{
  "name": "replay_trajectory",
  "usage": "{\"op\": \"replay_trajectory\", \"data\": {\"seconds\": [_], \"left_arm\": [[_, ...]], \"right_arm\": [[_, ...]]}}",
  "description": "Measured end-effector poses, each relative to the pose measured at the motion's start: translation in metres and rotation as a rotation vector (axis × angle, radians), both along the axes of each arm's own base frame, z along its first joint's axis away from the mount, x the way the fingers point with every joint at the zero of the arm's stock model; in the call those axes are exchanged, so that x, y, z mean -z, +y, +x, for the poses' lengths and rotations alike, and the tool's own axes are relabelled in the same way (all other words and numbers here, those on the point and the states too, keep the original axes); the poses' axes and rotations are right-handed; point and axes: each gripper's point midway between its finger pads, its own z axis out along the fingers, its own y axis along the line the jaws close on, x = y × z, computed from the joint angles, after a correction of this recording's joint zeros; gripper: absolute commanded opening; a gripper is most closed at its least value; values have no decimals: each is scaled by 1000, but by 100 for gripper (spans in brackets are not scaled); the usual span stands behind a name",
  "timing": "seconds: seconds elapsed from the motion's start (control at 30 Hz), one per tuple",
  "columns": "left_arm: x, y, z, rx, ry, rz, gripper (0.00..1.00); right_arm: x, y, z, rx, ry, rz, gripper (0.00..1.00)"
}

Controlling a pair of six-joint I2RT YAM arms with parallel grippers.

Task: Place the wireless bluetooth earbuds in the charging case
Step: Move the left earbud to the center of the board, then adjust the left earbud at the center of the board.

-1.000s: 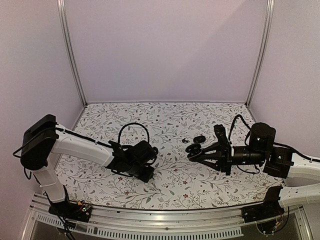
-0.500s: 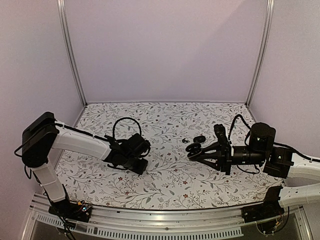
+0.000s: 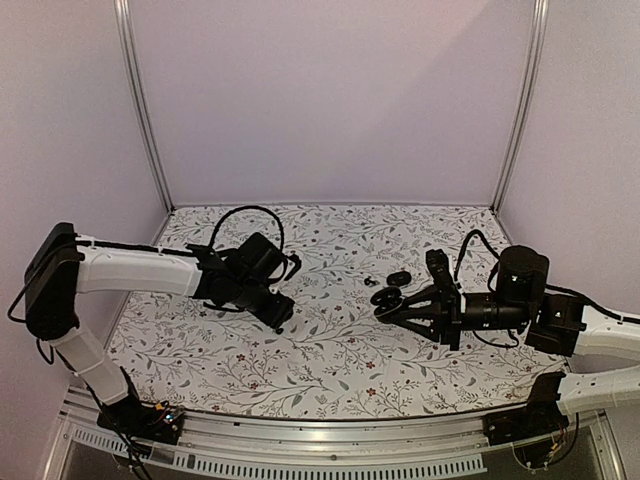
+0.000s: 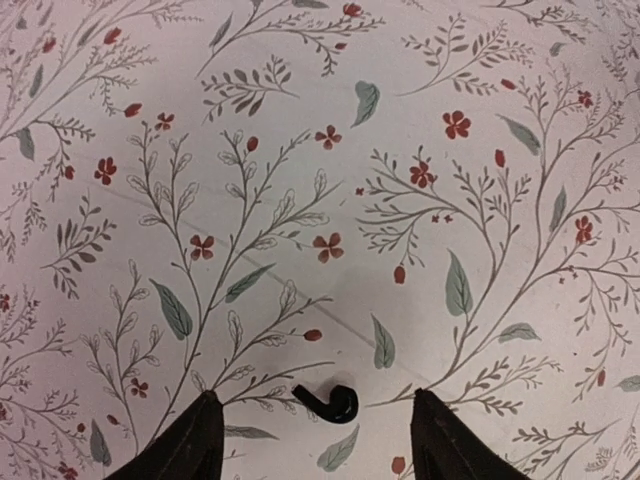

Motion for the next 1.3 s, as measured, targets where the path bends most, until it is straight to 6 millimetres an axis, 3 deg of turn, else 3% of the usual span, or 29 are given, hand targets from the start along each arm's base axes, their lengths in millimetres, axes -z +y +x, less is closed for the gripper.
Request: {"op": "replay_trajectory", "data": {"seconds": [0.13,0.23,0.47,0.8,1.0,1.3], "left_arm": [[-36,9,17,71,-55,25,74],[-43,26,18,102,-59,78,74],[-15,47,0,196,21,211,72],[34,56,0,241,113,354,71],[42,50,5,260,122,370,70],[45,18,21,297,122,316,66]], "right_arm": [[1,0,0,0,4,-5,0],[2,-1,0,0,7,-9,0],[2,-1,-1,0,7,-8,0],[3,-1,-1,0,9,-11,0],[3,-1,-1,0,9,-11,0],[3,-1,1,9,7,-12,0]]}}
